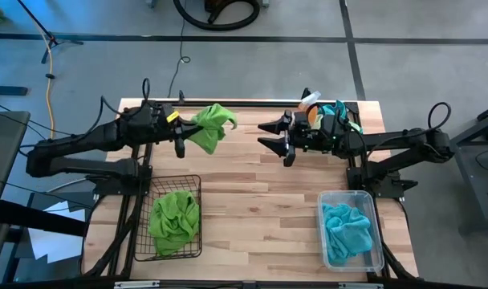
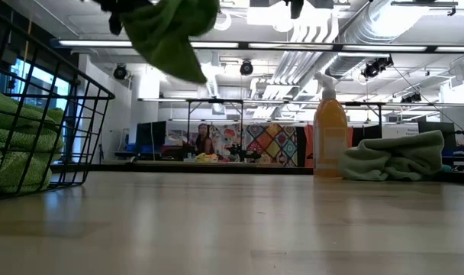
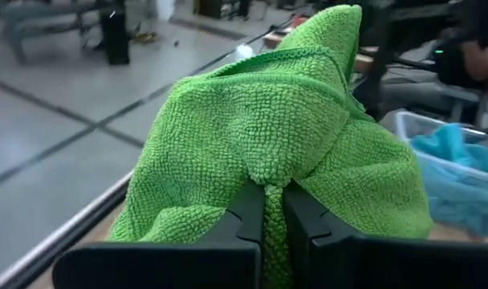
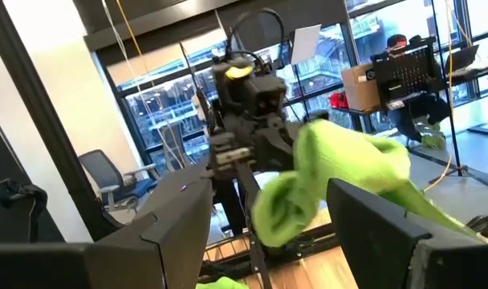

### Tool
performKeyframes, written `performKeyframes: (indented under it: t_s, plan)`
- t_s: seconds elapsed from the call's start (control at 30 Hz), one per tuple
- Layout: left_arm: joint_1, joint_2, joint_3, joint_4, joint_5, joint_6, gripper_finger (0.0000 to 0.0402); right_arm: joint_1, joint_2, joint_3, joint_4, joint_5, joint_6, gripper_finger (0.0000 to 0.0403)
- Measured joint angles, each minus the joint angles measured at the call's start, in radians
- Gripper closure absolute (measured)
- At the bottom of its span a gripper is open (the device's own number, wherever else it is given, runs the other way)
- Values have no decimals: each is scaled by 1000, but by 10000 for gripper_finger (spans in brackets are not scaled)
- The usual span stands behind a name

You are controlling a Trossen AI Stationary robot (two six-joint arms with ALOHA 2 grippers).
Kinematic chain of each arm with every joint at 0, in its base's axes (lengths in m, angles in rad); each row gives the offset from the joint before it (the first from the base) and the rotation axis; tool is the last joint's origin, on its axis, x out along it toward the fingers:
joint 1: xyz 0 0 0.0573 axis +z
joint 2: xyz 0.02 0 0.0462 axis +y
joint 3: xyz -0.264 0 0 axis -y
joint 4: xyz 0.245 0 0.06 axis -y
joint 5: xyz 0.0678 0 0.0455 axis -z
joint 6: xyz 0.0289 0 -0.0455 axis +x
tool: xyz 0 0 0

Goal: Sort microfiber towel by color & place in baskets
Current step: Put the green microfiber cloth into the black wire basket

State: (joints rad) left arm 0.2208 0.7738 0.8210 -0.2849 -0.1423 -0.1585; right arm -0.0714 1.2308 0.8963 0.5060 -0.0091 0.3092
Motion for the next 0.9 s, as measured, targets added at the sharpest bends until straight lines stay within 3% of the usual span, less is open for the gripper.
performKeyframes:
  t_s: [0.27,0.5,0.67,0.9]
  plan:
    - [-116,66,100,-5,-42,91,401,3,0,1,29,-23,-37,158]
    - [-145,140,113,-6,-59,118,401,29,22,167,-314,-27,-277,158]
    - [-169,144,113,-22,-60,103,401,24,42,254,-382,-26,-313,158]
    - [-233,91,113,-82,-64,73,401,10,44,266,-412,-21,-316,158]
